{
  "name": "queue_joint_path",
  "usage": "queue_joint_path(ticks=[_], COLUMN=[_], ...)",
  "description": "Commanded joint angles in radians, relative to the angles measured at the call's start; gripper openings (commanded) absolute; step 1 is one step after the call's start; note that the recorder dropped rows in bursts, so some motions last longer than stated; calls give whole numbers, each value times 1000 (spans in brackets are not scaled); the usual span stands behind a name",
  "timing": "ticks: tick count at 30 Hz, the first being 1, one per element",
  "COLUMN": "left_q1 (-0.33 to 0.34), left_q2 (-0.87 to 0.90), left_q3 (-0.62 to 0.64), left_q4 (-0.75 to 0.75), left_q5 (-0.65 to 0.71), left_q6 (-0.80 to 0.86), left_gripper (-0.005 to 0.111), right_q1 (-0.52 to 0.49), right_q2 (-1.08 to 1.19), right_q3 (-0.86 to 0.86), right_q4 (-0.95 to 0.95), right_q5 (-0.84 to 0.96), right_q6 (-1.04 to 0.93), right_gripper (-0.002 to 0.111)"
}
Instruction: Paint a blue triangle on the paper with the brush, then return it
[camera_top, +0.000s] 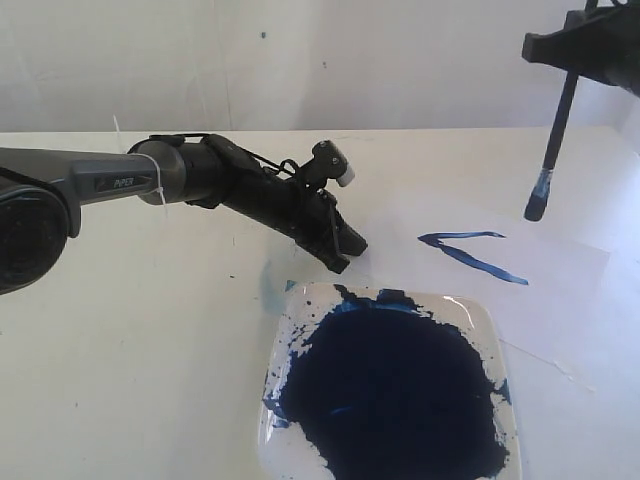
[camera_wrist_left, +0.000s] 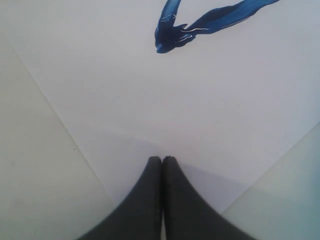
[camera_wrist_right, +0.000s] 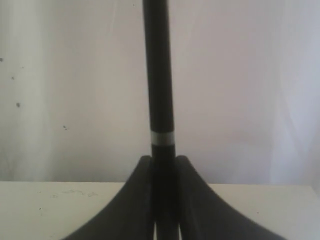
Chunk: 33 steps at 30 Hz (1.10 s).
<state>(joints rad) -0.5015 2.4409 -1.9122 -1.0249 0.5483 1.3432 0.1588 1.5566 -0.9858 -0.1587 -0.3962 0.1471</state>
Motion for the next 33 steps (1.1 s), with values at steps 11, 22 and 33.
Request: queue_joint_path(ticks=[11, 22, 33], left_q1=[-3, -3, -3], left_q2=[-4, -4, -4], left_q3=[-3, -3, -3], left_q4=[-6, -6, -6], left_q5=[29, 29, 29], left_q6=[7, 7, 7], left_gripper=[0, 0, 0], right_q1=[-119, -119, -119], right_q2=[162, 222, 280], right_q3=[-119, -139, -141], right_q4=[-710, -705, -663], right_q5=[-205, -206, -282], right_q6=[666, 592, 444], right_gripper=[0, 0, 0])
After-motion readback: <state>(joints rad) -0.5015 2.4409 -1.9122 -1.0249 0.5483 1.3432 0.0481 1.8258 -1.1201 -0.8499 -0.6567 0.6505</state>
